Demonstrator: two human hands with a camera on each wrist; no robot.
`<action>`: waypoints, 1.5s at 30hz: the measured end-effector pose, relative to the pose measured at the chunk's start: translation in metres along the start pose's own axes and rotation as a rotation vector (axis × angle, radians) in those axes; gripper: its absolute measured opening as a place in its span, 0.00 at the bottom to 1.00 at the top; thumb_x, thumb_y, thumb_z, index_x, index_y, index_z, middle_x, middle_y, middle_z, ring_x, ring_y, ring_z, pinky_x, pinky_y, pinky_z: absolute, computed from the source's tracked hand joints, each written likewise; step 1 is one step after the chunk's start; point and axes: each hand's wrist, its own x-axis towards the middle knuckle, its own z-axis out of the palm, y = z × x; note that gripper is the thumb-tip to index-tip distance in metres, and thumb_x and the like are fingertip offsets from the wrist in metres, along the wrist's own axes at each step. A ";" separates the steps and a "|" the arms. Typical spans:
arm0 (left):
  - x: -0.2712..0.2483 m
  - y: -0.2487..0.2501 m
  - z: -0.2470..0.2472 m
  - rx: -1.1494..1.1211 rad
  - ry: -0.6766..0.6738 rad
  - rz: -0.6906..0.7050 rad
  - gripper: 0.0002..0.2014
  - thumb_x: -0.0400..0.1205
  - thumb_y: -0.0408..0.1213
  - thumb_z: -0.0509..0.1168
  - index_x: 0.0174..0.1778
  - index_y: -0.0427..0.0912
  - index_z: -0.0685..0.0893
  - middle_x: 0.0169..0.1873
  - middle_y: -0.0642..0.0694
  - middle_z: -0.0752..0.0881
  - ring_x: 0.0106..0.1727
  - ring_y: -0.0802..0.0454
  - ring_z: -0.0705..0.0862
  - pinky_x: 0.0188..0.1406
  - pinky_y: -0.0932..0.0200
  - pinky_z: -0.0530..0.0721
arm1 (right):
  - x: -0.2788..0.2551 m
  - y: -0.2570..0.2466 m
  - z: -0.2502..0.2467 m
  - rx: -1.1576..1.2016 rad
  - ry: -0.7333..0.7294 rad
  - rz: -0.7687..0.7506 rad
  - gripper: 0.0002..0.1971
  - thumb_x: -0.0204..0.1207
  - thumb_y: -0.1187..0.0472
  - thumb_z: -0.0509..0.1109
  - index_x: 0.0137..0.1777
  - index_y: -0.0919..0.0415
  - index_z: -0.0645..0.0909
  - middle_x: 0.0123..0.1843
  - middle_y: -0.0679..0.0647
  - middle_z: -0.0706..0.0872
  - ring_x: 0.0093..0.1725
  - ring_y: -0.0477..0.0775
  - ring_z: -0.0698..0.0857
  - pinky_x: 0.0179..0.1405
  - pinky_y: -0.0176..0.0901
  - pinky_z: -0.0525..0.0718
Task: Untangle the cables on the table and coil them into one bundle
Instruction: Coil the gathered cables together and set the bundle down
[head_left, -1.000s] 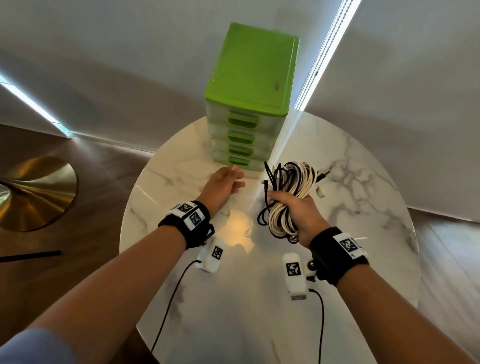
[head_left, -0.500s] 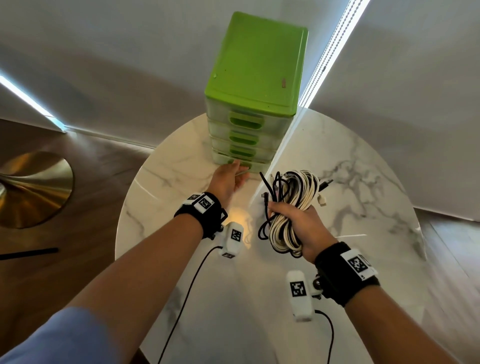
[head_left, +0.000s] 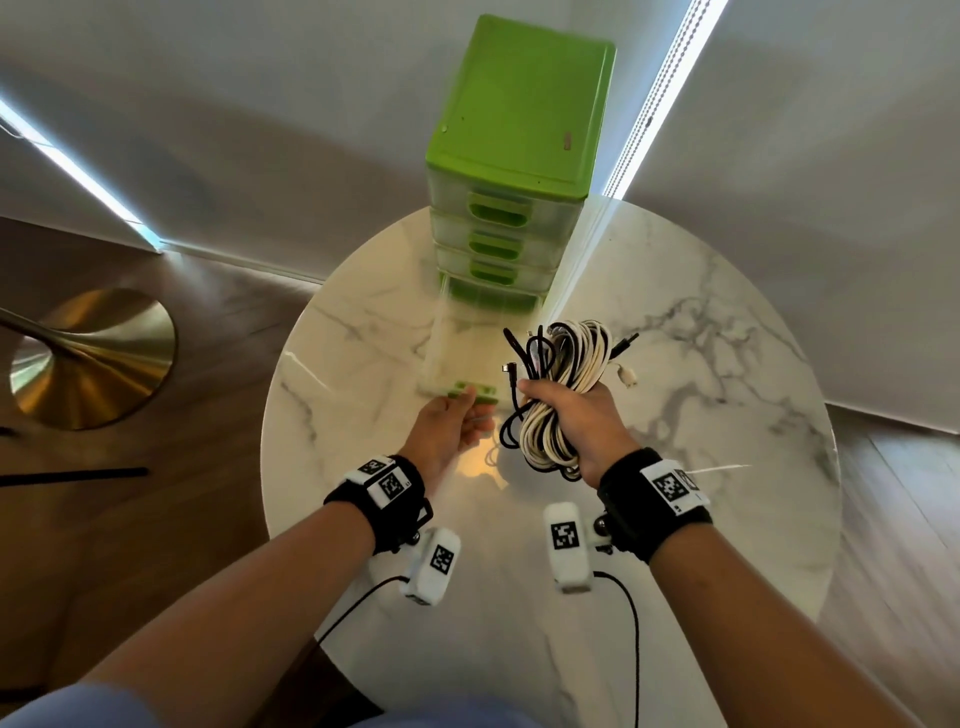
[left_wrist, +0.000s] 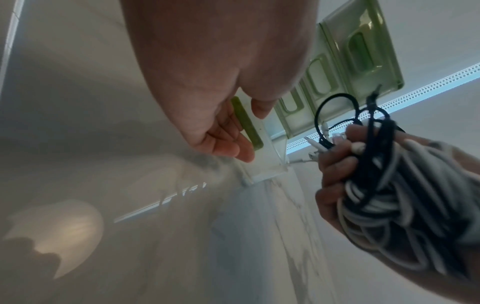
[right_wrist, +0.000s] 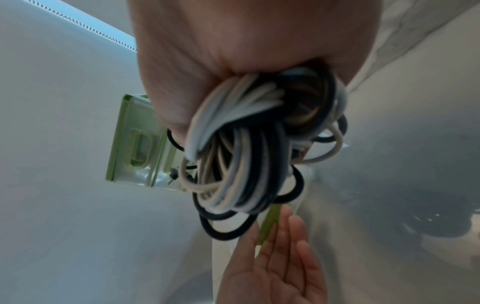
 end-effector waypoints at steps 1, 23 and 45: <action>-0.005 -0.005 -0.002 0.004 -0.008 -0.002 0.17 0.92 0.44 0.59 0.63 0.35 0.86 0.49 0.42 0.91 0.37 0.57 0.88 0.39 0.64 0.84 | -0.003 0.002 0.001 -0.013 0.001 -0.005 0.13 0.68 0.62 0.84 0.51 0.62 0.89 0.43 0.57 0.94 0.44 0.57 0.93 0.46 0.47 0.89; -0.032 0.032 -0.060 0.583 0.220 0.329 0.04 0.86 0.41 0.69 0.53 0.47 0.83 0.42 0.50 0.87 0.36 0.57 0.83 0.39 0.61 0.78 | 0.043 -0.018 0.077 -0.361 0.128 -0.045 0.25 0.62 0.52 0.79 0.60 0.59 0.86 0.52 0.54 0.90 0.54 0.60 0.88 0.60 0.52 0.89; 0.054 0.119 -0.021 1.068 0.166 0.449 0.35 0.63 0.77 0.75 0.39 0.45 0.82 0.37 0.50 0.87 0.41 0.53 0.85 0.43 0.54 0.84 | 0.085 0.001 0.103 -0.860 -0.205 -0.193 0.23 0.78 0.39 0.69 0.60 0.57 0.84 0.50 0.56 0.88 0.51 0.57 0.86 0.47 0.42 0.77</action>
